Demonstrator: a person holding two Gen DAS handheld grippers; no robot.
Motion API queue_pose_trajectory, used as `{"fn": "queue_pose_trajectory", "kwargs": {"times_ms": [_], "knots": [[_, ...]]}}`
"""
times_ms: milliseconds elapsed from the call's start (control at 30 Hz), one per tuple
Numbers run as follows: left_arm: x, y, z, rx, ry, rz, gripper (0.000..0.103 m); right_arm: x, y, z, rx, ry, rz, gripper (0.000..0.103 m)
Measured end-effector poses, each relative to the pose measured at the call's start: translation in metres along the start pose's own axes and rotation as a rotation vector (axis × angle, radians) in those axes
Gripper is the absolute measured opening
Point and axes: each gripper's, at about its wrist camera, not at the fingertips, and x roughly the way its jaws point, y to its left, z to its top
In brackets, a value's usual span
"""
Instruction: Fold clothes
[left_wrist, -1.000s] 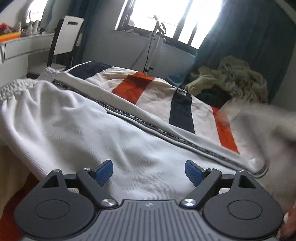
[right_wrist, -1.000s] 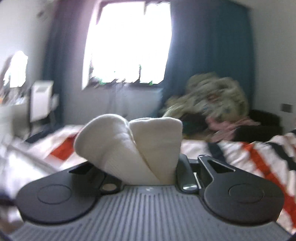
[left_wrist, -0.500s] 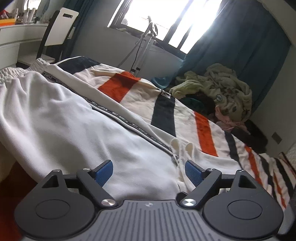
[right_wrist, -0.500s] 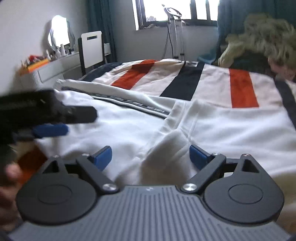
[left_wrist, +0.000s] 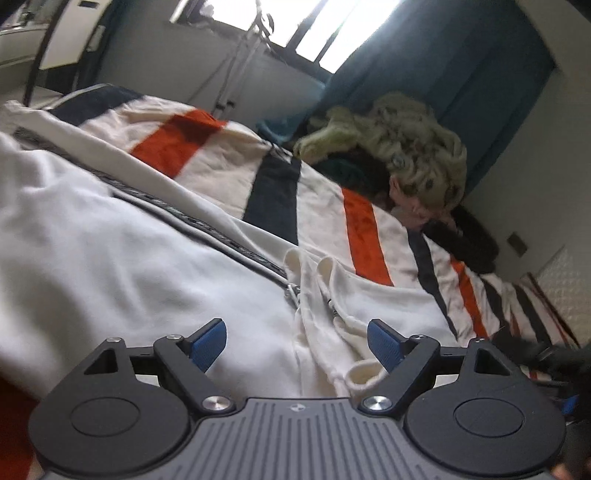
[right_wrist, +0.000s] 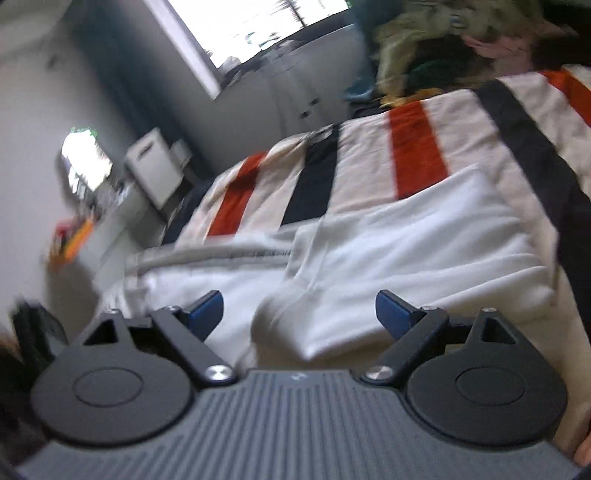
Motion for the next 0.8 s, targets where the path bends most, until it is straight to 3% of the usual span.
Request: {"fn": "queue_pose_trajectory", "kwargs": {"times_ms": [100,233,300,367,467,500,533,600,667,800], "knots": [[0.028,-0.005,0.014,0.015,0.052,0.009,0.082,0.002,-0.014,0.013,0.085,-0.028,0.022,0.091],[0.077,-0.001,0.034,0.009,0.104,-0.031,0.073,0.009,-0.022,0.015,0.033,-0.057,-0.047,0.091],[0.101,0.003,0.042,0.002,0.133,-0.051,0.072,0.018,-0.028,0.013,0.032,-0.046,-0.067,0.091],[0.125,0.007,0.046,-0.011,0.172,-0.048,0.065,0.028,-0.034,0.012,0.034,-0.035,-0.084,0.091],[0.15,0.011,0.053,-0.014,0.186,-0.074,0.064,0.043,-0.042,0.008,0.122,-0.013,-0.059,0.091],[0.156,0.012,0.054,-0.011,0.191,-0.086,0.059,0.048,-0.043,0.007,0.141,-0.011,-0.042,0.091],[0.161,0.012,0.055,-0.009,0.204,-0.094,0.039,0.052,-0.042,0.006,0.136,-0.017,-0.038,0.091],[0.169,0.014,0.057,-0.005,0.216,-0.105,0.014,0.062,-0.036,0.003,0.065,-0.036,-0.092,0.091],[0.17,0.016,0.059,-0.005,0.2,-0.104,0.01,0.067,-0.034,0.002,0.038,-0.045,-0.122,0.091],[0.153,0.004,0.067,0.062,0.09,-0.063,0.009,0.075,-0.033,-0.001,-0.006,-0.062,-0.173,0.091]]}}
